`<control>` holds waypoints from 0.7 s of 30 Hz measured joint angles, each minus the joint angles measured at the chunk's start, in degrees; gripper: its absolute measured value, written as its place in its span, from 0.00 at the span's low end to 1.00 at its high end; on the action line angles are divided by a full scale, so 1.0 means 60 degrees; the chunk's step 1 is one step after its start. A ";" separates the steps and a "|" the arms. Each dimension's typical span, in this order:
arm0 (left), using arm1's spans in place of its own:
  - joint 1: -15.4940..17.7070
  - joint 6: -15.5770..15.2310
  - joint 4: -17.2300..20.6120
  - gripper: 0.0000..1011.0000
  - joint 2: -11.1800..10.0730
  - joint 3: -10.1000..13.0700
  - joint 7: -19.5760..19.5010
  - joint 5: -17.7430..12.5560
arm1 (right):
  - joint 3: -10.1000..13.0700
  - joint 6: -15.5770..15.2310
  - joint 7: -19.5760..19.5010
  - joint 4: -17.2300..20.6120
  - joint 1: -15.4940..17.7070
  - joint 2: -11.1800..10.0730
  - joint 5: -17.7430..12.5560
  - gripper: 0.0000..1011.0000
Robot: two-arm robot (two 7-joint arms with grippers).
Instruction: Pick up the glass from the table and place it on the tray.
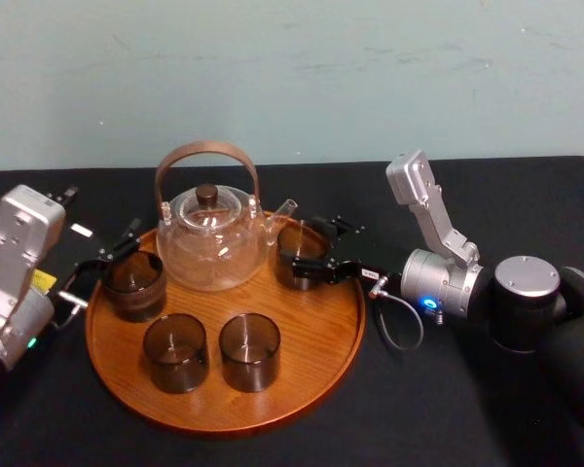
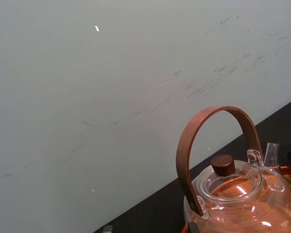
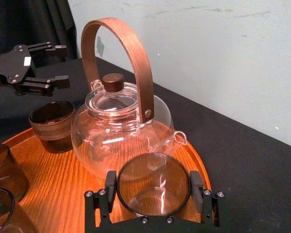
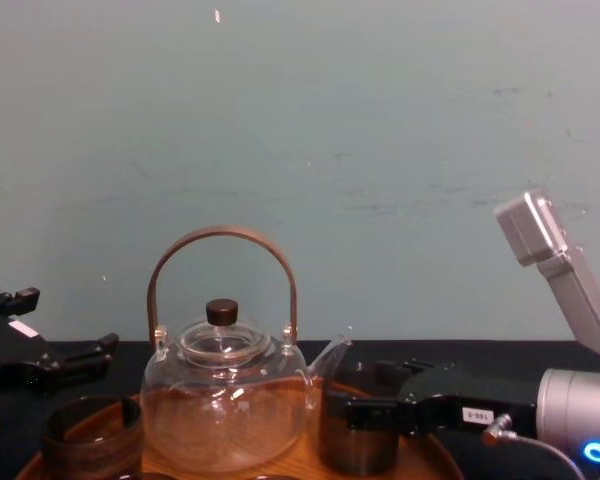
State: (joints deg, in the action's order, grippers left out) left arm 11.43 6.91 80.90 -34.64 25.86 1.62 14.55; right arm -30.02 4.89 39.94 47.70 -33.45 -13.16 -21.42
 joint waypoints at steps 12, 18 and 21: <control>0.0000 0.0000 0.0000 0.99 0.0000 0.0000 0.0001 0.0000 | 0.0054 -0.0005 -0.0054 0.0166 0.0096 -0.0043 -0.0018 0.99; 0.0000 0.0000 0.0000 0.99 0.0000 0.0000 0.0001 0.0000 | 0.0188 -0.0060 -0.0247 0.0874 0.0422 -0.0272 -0.0077 0.99; -0.0001 0.0000 0.0000 0.99 0.0000 0.0000 0.0001 0.0000 | 0.0255 -0.0113 -0.0342 0.1381 0.0657 -0.0445 -0.0130 0.99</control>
State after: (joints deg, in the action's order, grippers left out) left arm 11.43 6.91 80.90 -34.64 25.86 1.62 14.55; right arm -28.49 4.22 37.89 55.99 -29.51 -15.83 -22.19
